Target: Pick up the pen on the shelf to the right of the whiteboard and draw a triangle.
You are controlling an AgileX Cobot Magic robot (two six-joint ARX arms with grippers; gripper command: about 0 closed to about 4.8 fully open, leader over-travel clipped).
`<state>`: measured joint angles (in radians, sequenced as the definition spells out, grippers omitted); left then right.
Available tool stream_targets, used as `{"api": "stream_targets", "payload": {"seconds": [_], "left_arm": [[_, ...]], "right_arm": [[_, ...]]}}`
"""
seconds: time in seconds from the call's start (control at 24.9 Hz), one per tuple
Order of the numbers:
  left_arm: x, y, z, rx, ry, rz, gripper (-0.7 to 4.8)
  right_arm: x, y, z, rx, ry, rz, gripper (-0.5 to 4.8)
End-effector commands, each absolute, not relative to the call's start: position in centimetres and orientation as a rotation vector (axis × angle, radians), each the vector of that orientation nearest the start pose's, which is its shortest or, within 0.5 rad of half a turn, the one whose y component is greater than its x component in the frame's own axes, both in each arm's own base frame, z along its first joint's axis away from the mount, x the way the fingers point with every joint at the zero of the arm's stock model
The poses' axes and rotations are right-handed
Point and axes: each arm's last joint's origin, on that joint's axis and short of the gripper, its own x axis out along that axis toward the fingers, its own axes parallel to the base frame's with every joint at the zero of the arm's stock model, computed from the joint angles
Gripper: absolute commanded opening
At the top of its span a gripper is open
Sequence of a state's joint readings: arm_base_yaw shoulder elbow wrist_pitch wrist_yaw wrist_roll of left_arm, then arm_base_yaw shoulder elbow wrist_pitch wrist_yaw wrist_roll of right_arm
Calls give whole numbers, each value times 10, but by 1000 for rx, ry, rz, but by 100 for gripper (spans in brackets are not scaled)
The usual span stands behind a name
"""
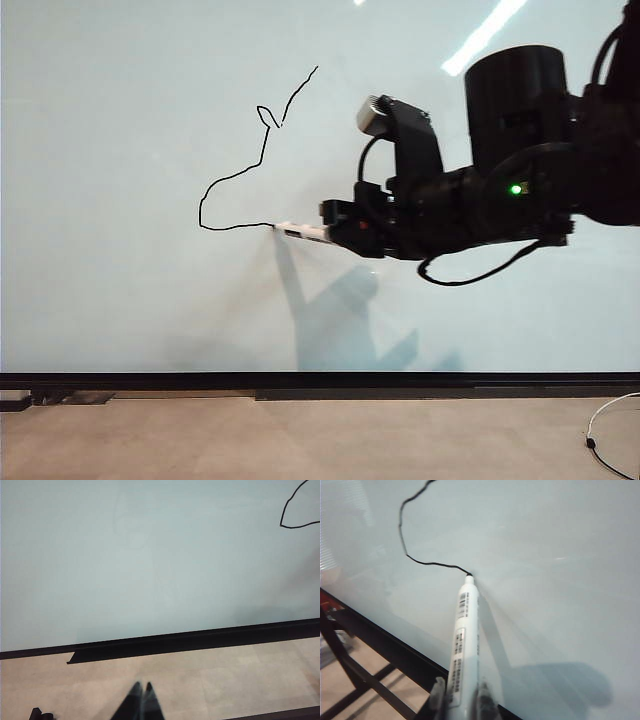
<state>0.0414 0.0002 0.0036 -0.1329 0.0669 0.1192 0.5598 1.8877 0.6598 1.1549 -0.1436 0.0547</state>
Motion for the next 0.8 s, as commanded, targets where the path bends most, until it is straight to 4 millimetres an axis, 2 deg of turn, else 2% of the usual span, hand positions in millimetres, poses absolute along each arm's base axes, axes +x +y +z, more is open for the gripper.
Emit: {"api": "stream_targets", "payload": {"seconds": [0.04, 0.8], "left_arm": [[97, 2, 154, 113, 118, -33, -5], [97, 2, 154, 113, 118, -33, -5]], "right_arm": [[282, 175, 140, 38, 67, 644, -5], [263, 116, 133, 37, 80, 481, -5]]}}
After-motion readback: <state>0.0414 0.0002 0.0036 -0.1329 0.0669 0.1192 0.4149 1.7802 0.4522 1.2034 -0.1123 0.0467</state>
